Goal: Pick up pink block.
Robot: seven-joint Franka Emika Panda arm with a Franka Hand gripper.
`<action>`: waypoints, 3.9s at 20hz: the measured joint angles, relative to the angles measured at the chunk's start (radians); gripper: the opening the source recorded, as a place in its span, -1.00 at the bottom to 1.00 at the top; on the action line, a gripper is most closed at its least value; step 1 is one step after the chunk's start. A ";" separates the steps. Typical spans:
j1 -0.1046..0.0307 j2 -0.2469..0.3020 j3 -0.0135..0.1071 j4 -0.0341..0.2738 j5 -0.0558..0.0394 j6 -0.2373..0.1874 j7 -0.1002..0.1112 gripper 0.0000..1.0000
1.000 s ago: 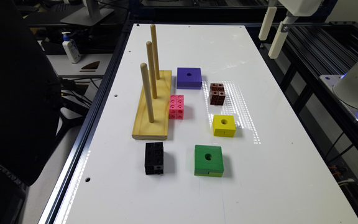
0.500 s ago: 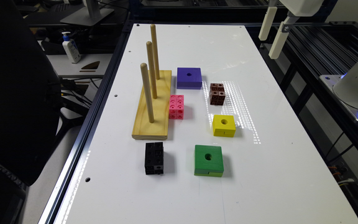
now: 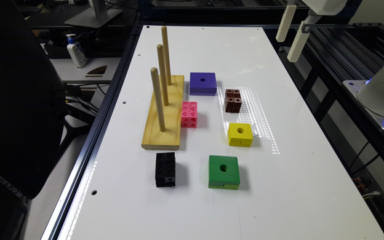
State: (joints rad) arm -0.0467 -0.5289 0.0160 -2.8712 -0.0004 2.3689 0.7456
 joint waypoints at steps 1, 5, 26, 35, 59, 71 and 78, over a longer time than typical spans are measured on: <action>0.001 0.001 0.001 0.002 0.0009 0.001 0.000 1.00; 0.010 0.023 0.002 0.028 0.0043 0.003 0.002 1.00; 0.015 0.181 0.017 0.136 0.0141 0.055 0.007 1.00; 0.017 0.237 0.037 0.194 0.0160 0.055 0.028 1.00; 0.017 0.443 0.049 0.403 0.0160 0.056 0.039 1.00; 0.020 0.554 0.073 0.518 0.0160 0.056 0.066 1.00; 0.021 0.571 0.102 0.540 0.0159 0.056 0.099 1.00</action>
State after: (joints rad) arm -0.0256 0.0419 0.1184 -2.3310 0.0155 2.4247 0.8450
